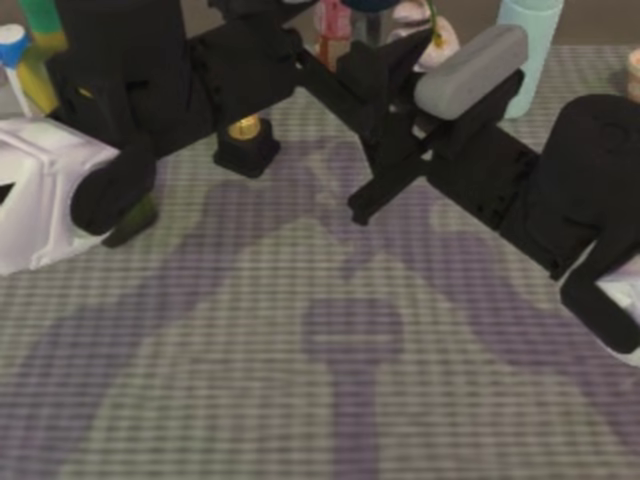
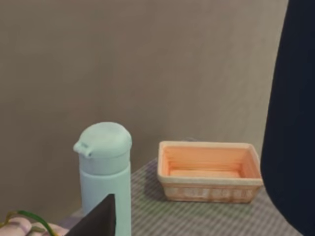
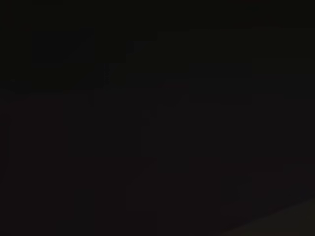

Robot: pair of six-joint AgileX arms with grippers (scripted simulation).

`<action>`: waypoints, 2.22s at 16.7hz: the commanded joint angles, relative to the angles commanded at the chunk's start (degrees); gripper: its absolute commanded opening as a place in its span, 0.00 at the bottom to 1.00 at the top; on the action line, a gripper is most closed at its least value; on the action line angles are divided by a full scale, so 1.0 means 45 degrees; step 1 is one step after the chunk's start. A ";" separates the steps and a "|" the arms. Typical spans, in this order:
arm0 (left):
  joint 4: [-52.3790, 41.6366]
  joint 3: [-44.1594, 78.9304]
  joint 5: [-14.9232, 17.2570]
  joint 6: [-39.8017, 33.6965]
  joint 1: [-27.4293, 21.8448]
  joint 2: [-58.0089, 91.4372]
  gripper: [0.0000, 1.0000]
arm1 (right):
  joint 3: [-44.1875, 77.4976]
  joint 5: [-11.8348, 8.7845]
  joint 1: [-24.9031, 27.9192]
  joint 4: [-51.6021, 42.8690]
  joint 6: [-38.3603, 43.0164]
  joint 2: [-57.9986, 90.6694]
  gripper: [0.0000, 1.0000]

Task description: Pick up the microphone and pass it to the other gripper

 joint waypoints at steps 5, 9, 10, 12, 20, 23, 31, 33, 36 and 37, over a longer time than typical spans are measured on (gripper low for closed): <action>0.0000 0.0000 0.0000 0.0000 0.0000 0.0000 0.55 | 0.0000 0.0000 0.0000 0.0000 0.0000 0.0000 0.00; 0.0000 0.0000 0.0000 0.0000 0.0000 0.0000 0.25 | 0.0000 0.0000 0.0000 0.0000 0.0000 0.0000 0.00; 0.0000 0.0000 0.0000 0.0000 0.0000 0.0000 0.17 | 0.0000 0.0000 0.0000 0.0000 0.0000 0.0000 0.00; 0.0000 0.0000 0.0000 0.0000 0.0000 0.0000 0.02 | 0.0000 0.0000 0.0000 0.0000 0.0000 0.0000 0.00; 0.0000 0.0000 0.0000 0.0000 0.0000 0.0000 0.00 | 0.0000 0.0000 0.0000 0.0000 0.0000 0.0000 0.00; 0.0000 0.0000 0.0000 0.0000 0.0000 0.0000 0.00 | 0.0000 0.0000 0.0000 0.0000 0.0000 0.0000 0.15; 0.0000 0.0000 0.0000 0.0000 0.0000 0.0000 0.00 | 0.0000 0.0000 0.0000 0.0000 0.0000 0.0000 0.75; 0.0000 0.0000 0.0000 0.0000 0.0000 0.0000 0.00 | 0.0000 0.0000 0.0000 0.0000 0.0000 0.0000 0.90; 0.0000 0.0000 0.0000 0.0000 0.0000 0.0000 0.00 | 0.0000 0.0000 0.0000 0.0000 0.0000 0.0000 1.00; 0.0000 0.0000 0.0000 0.0000 0.0000 0.0000 0.00 | 0.0000 0.0000 0.0000 0.0000 0.0000 0.0000 1.00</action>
